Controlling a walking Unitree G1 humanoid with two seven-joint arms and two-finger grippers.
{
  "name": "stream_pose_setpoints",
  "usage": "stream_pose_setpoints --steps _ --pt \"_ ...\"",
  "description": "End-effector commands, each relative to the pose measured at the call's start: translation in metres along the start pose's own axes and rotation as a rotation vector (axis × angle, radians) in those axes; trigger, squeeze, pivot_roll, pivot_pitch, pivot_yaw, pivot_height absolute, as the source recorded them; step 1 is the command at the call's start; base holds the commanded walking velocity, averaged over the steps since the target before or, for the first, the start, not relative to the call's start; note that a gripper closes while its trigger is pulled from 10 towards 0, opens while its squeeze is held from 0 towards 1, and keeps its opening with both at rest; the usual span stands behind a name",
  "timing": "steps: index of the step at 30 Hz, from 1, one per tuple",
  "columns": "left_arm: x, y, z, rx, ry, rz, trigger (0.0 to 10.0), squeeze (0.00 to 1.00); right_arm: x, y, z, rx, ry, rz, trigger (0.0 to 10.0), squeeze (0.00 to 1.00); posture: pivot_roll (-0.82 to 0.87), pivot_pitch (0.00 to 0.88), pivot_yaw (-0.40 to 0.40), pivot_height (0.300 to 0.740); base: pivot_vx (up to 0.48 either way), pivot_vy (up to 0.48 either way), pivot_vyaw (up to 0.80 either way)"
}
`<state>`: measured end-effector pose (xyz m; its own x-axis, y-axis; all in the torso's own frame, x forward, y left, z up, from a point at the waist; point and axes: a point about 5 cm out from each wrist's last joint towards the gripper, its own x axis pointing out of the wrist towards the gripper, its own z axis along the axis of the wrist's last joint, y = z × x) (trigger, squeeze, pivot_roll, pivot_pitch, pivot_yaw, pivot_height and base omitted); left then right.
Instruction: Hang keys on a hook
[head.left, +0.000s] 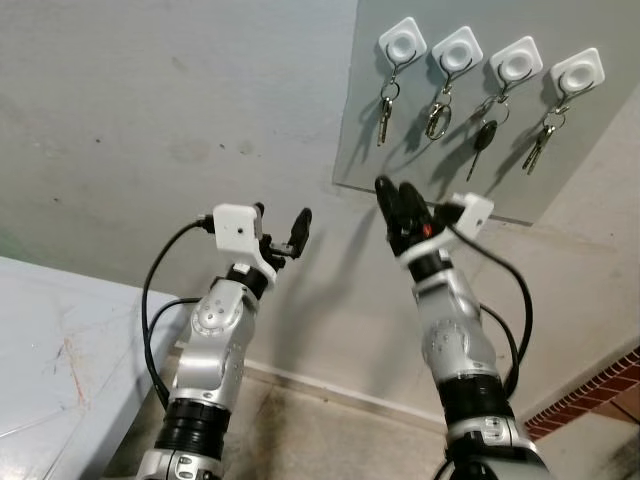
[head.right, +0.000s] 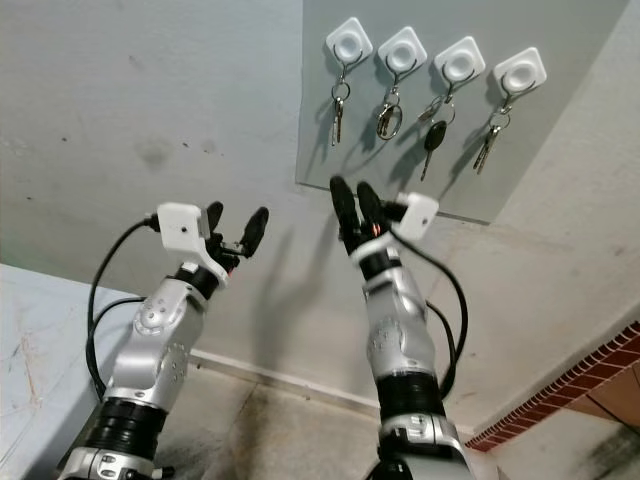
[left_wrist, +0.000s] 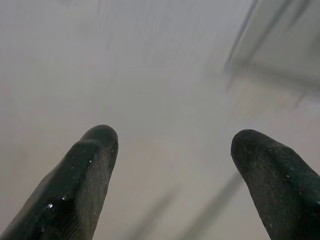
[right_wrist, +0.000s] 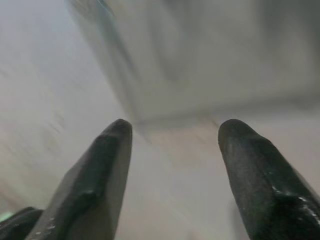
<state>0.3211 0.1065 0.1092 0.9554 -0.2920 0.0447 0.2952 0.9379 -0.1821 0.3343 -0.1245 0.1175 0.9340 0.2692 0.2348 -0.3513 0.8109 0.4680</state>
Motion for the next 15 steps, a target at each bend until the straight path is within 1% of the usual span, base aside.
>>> stream_pose_setpoints --steps 1,2,4,5,6,7,9,11,13,14,15 --pt "-0.003 0.005 -0.008 0.017 0.016 0.016 10.0 0.0 -0.002 -0.003 -0.001 -0.041 0.01 0.003 10.0 1.0 0.01 0.0 -0.025 0.74 0.0 0.0 0.0" --pt "-0.008 0.011 -0.022 0.022 0.055 0.044 10.0 0.0 -0.014 -0.013 -0.011 -0.068 0.056 -0.031 10.0 1.0 0.01 0.0 -0.025 0.74 0.0 0.0 0.0" --pt "-0.011 0.016 -0.034 0.017 0.099 0.07 10.0 0.0 -0.024 -0.022 -0.02 -0.091 0.098 -0.056 10.0 1.0 0.0 0.0 -0.024 0.74 0.0 0.0 0.0" --pt "-0.016 0.019 -0.044 0.036 0.124 0.082 10.0 0.0 -0.035 -0.031 -0.03 -0.111 0.148 -0.085 10.0 1.0 0.0 0.0 -0.024 0.74 0.0 0.0 0.0" --pt "-0.019 0.021 -0.051 0.052 0.145 0.097 10.0 0.0 -0.042 -0.036 -0.035 -0.119 0.178 -0.111 10.0 1.0 0.0 0.0 -0.023 0.74 0.0 0.0 0.0" --pt "-0.021 0.023 -0.055 0.062 0.159 0.107 10.0 0.0 -0.047 -0.04 -0.039 -0.126 0.197 -0.128 10.0 1.0 0.0 0.0 -0.023 0.74 0.0 0.0 0.0" --pt "-0.027 0.027 -0.069 0.064 0.224 0.119 10.0 0.0 -0.06 -0.049 -0.049 -0.141 0.257 -0.167 10.0 1.0 0.0 0.0 -0.022 0.74 0.0 0.0 0.0" --pt "-0.031 0.029 -0.077 0.065 0.255 0.127 10.0 0.0 -0.069 -0.056 -0.055 -0.159 0.293 -0.201 10.0 1.0 0.0 0.0 -0.019 0.74 0.0 0.0 0.0" --pt "-0.04 0.031 -0.093 0.059 0.329 0.13 10.0 0.0 -0.084 -0.066 -0.064 -0.19 0.363 -0.253 10.0 1.0 -0.01 0.0 -0.018 0.74 0.0 0.0 0.0" --pt "-0.046 0.031 -0.101 0.071 0.371 0.132 10.0 0.0 -0.095 -0.071 -0.07 -0.196 0.406 -0.284 10.0 1.0 -0.01 0.0 -0.015 0.74 0.0 0.0 0.0" --pt "-0.048 0.031 -0.104 0.079 0.383 0.132 10.0 0.0 -0.098 -0.073 -0.073 -0.197 0.421 -0.301 10.0 1.0 -0.01 0.0 -0.012 0.74 0.0 0.0 0.0"
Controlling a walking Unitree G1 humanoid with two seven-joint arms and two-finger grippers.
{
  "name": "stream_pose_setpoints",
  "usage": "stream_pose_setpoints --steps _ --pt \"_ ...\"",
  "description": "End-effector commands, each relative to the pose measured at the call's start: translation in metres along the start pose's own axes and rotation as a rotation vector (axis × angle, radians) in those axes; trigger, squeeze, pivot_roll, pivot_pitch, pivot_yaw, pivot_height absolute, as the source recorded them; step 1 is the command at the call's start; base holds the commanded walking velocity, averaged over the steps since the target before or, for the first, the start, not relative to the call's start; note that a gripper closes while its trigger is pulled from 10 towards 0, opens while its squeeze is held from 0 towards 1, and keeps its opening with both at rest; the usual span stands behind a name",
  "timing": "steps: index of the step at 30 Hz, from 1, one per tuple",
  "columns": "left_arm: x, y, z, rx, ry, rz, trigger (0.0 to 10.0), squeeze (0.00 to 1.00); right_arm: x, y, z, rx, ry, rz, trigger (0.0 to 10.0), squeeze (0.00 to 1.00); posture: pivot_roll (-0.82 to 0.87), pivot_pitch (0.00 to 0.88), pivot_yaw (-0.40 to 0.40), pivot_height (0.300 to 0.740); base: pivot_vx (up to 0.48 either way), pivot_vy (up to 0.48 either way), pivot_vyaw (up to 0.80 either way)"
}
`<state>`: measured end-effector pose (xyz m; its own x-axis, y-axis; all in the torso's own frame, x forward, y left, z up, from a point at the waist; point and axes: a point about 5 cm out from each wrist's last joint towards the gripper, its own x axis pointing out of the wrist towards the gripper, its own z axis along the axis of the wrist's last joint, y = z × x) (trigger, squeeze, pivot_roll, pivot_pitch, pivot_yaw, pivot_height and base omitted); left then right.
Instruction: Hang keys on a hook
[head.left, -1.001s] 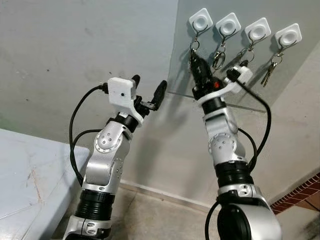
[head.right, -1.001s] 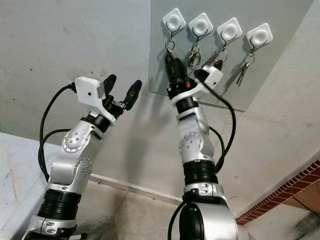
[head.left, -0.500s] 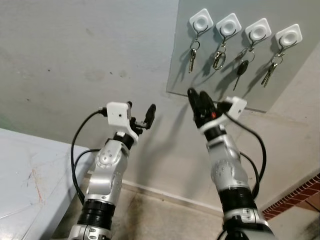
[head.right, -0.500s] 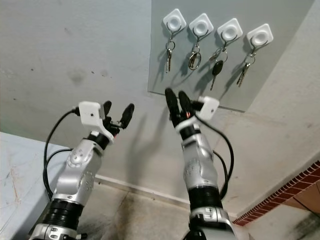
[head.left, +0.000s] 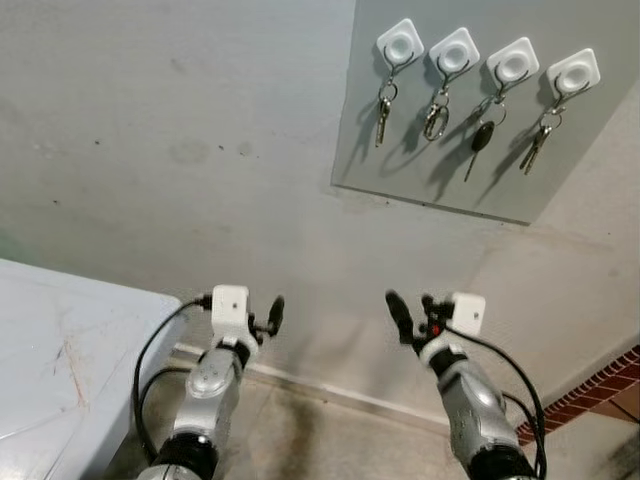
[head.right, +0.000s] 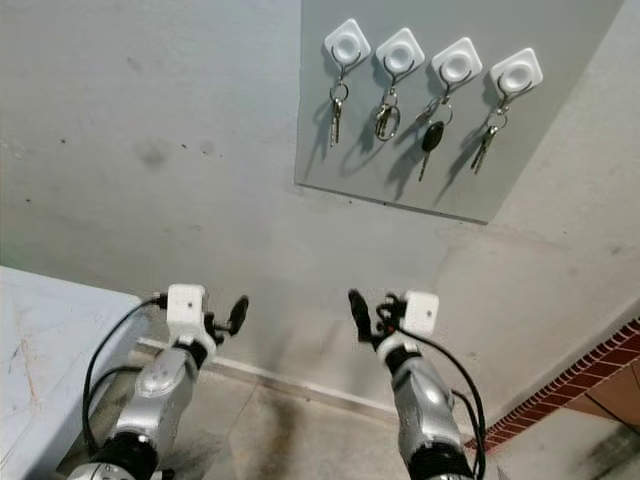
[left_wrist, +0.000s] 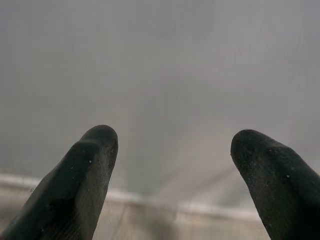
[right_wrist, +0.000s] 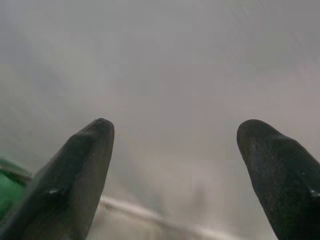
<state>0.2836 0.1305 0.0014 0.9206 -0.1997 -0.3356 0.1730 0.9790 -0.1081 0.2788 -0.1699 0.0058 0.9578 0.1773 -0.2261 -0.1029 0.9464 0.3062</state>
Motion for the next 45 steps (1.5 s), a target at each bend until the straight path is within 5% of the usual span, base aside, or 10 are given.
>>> stream_pose_setpoints --steps 1,8,13,17,23,25,31,45 --pt "-0.001 0.0 -0.007 0.019 0.033 -0.007 10.0 0.0 -0.007 -0.007 -0.012 -0.03 0.053 -0.041 10.0 1.0 -0.01 0.0 -0.012 0.74 0.0 0.0 0.0" --pt "-0.014 -0.006 -0.042 0.185 0.188 -0.073 10.0 0.0 -0.031 -0.027 -0.043 -0.104 0.223 -0.147 10.0 1.0 -0.02 0.0 -0.008 0.74 0.0 0.0 0.0" --pt "-0.029 0.001 -0.068 0.023 0.327 -0.019 10.0 0.0 -0.058 -0.048 -0.065 -0.152 0.348 -0.263 10.0 1.0 -0.03 0.0 -0.005 0.74 0.0 0.0 0.0" --pt "-0.035 0.005 -0.075 -0.002 0.351 0.003 10.0 0.0 -0.068 -0.055 -0.072 -0.152 0.388 -0.306 10.0 1.0 -0.03 0.0 -0.004 0.74 0.0 0.0 0.0" --pt "-0.059 0.019 -0.102 -0.017 0.467 0.083 10.0 0.0 -0.111 -0.064 -0.107 -0.116 0.594 -0.354 10.0 1.0 -0.03 0.0 -0.006 0.74 0.0 0.0 0.0" --pt "-0.064 0.023 -0.107 -0.012 0.493 0.106 10.0 0.0 -0.118 -0.064 -0.113 -0.109 0.627 -0.358 10.0 0.0 -0.03 0.0 -0.005 0.74 0.0 0.0 0.0" --pt "-0.075 0.031 -0.116 -0.01 0.538 0.139 10.0 0.0 -0.131 -0.061 -0.124 -0.102 0.685 -0.381 10.0 0.0 -0.03 0.0 0.002 0.74 0.0 0.0 0.0" --pt "-0.071 0.03 -0.112 -0.006 0.522 0.129 10.0 0.0 -0.114 -0.045 -0.123 -0.12 0.669 -0.316 10.0 0.0 -0.03 0.0 -0.005 0.74 0.0 0.0 0.0"
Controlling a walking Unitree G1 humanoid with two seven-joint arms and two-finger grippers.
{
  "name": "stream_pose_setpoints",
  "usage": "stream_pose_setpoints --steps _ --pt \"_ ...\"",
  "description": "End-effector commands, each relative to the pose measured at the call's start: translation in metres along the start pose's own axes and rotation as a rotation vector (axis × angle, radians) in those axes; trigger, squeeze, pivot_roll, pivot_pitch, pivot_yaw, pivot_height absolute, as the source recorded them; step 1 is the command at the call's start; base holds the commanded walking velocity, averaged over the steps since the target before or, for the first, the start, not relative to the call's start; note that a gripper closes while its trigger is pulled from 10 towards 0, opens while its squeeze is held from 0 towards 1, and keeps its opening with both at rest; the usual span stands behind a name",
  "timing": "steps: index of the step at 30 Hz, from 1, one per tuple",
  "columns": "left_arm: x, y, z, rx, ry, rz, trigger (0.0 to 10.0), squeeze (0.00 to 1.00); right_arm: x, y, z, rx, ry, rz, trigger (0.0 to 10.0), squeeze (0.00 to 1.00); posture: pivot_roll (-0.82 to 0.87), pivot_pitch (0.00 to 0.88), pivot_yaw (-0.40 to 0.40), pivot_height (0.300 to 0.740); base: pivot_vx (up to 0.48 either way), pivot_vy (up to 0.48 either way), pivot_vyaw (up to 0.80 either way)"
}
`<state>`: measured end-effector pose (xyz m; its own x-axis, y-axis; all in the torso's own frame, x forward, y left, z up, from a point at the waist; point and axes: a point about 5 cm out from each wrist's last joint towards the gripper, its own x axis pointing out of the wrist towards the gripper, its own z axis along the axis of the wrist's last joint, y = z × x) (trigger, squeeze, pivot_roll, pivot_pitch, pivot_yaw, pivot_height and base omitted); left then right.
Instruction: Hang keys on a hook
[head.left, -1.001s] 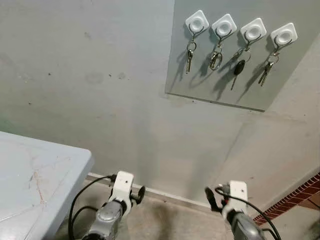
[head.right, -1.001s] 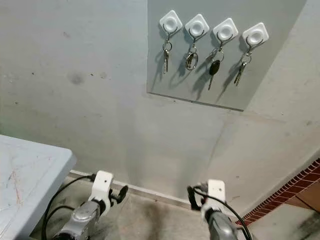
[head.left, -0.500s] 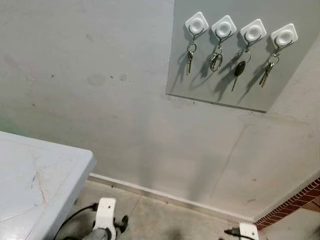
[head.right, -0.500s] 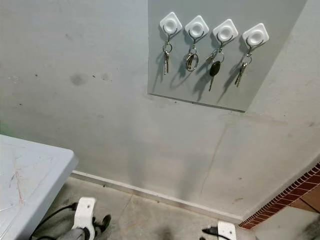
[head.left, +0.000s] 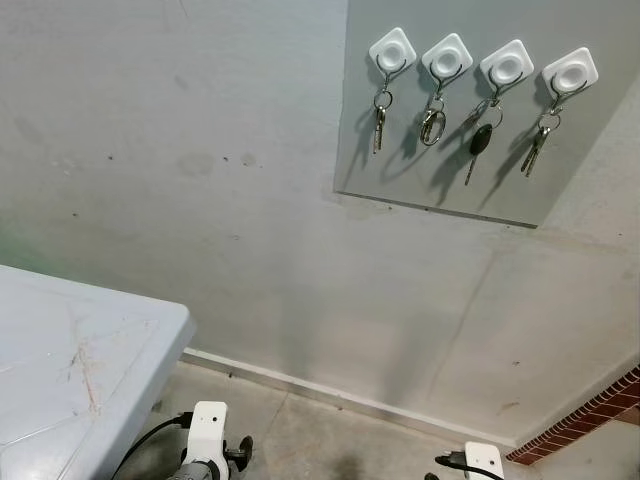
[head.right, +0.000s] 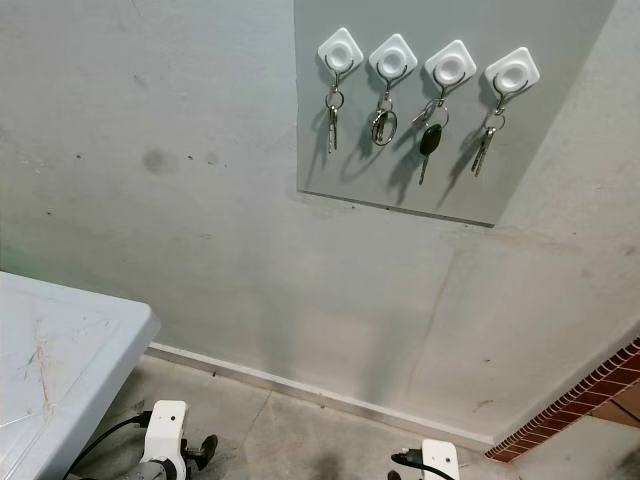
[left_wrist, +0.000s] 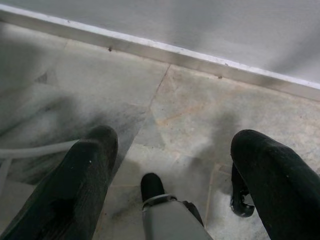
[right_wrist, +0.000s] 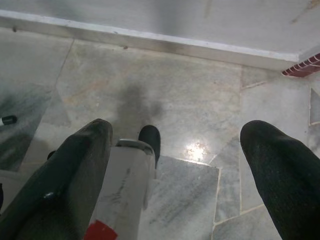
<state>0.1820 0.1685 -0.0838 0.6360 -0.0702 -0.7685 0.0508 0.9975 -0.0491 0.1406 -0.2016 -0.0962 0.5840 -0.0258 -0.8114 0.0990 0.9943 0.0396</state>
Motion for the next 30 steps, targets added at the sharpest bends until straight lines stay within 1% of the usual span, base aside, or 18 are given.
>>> stream_pose_setpoints --steps 1,5,9,12,13,14,18,25,30 --pt "0.0 0.001 0.002 0.022 -0.001 -0.005 10.0 0.0 0.001 0.003 0.001 -0.018 0.002 0.012 10.0 0.0 -0.03 0.0 -0.005 0.74 0.0 0.0 0.0" --pt "0.001 -0.001 0.003 0.028 -0.004 -0.007 10.0 0.0 0.001 0.003 0.002 -0.033 0.002 0.018 10.0 0.0 -0.03 0.0 -0.018 0.74 0.0 0.0 0.0" --pt "0.0 -0.001 0.0 0.034 -0.004 0.0 10.0 0.0 0.001 0.001 0.002 -0.039 0.001 0.013 10.0 0.0 -0.03 0.0 -0.012 0.74 0.0 0.0 0.0" --pt "-0.002 0.001 -0.004 0.023 -0.008 0.009 10.0 0.0 0.0 -0.003 0.002 -0.014 -0.006 -0.001 10.0 0.0 -0.04 0.0 -0.009 0.74 0.0 0.0 0.0" --pt "-0.005 0.005 -0.013 0.035 0.017 0.023 10.0 0.0 -0.002 -0.007 -0.002 -0.014 0.001 -0.014 10.0 0.0 -0.04 0.0 -0.009 0.74 0.0 0.0 0.0" --pt "-0.006 0.007 -0.016 0.034 0.026 0.027 10.0 0.0 -0.003 -0.008 -0.005 -0.011 0.007 -0.022 10.0 0.0 -0.04 0.0 -0.006 0.74 0.0 0.0 0.0" --pt "-0.009 0.011 -0.023 0.026 0.043 0.039 10.0 0.0 -0.005 -0.012 -0.011 0.01 0.023 -0.042 10.0 0.0 -0.04 0.0 0.001 0.74 0.0 0.0 0.0" --pt "-0.008 0.011 -0.019 0.028 0.033 0.035 10.0 0.0 -0.006 -0.013 -0.013 0.031 0.024 -0.052 10.0 0.0 -0.04 0.0 0.002 0.74 0.0 0.0 0.0" --pt "-0.005 0.01 -0.011 0.039 0.013 0.031 10.0 0.0 -0.005 -0.01 -0.01 0.042 0.011 -0.045 10.0 0.0 -0.04 0.0 0.003 0.74 0.0 0.0 0.0"
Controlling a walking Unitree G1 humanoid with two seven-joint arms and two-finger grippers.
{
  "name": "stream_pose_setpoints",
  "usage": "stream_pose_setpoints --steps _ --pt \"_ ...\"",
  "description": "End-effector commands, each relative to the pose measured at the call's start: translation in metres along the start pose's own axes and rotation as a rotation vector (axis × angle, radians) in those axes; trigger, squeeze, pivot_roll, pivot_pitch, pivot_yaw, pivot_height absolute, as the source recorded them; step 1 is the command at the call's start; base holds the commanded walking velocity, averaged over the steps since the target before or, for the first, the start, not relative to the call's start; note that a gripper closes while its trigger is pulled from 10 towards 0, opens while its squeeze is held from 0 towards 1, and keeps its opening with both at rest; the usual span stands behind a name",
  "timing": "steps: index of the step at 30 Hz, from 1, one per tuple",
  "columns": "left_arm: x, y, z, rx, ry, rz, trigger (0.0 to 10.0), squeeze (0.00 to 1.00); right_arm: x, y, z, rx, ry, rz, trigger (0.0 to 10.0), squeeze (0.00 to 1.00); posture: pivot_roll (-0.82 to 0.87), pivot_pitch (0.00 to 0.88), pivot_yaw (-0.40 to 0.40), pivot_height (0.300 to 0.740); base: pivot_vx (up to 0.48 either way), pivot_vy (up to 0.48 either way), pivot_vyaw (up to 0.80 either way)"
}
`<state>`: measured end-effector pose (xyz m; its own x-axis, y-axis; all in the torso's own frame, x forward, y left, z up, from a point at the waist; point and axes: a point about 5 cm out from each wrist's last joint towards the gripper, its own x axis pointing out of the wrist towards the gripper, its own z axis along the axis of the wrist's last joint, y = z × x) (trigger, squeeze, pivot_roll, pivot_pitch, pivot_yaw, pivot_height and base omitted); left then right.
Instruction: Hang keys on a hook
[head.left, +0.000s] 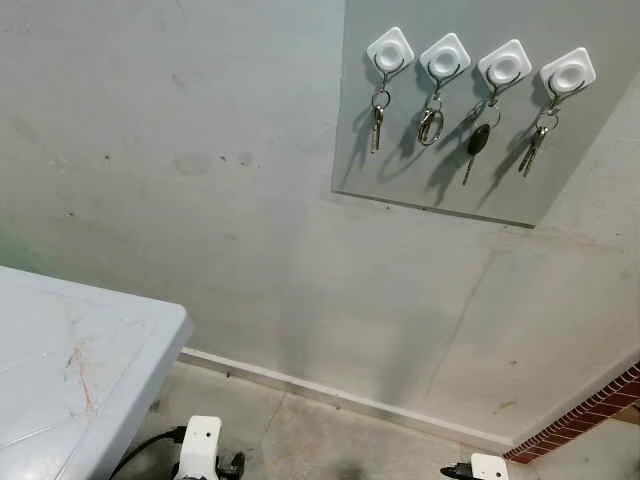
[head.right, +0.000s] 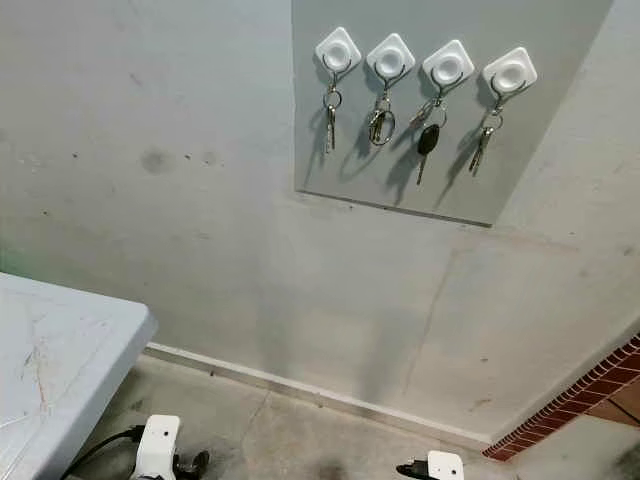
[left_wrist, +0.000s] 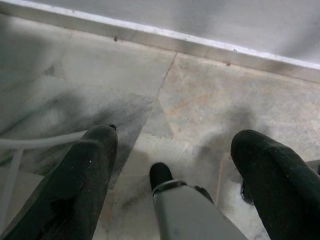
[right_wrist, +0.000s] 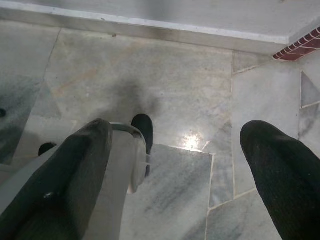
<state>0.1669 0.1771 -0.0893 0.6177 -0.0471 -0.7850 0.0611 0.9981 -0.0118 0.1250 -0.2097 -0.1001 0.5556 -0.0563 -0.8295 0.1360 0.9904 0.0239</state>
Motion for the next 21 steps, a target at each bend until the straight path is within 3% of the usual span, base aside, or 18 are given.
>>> stream_pose_setpoints --steps 1,21 --pt "0.0011 0.0018 0.005 0.008 -0.014 0.008 10.0 0.0 0.001 0.0005 0.0043 0.022 -0.02 -0.01 10.0 0.0 -0.04 0.0 0.003 0.74 0.0 0.0 0.0" --pt "0.0015 -0.0002 0.0053 0.029 -0.007 -0.004 10.0 0.0 0.0009 0.0001 0.003 0.006 -0.009 -0.014 10.0 0.0 -0.05 0.0 -0.002 0.74 0.0 -0.026 0.0"
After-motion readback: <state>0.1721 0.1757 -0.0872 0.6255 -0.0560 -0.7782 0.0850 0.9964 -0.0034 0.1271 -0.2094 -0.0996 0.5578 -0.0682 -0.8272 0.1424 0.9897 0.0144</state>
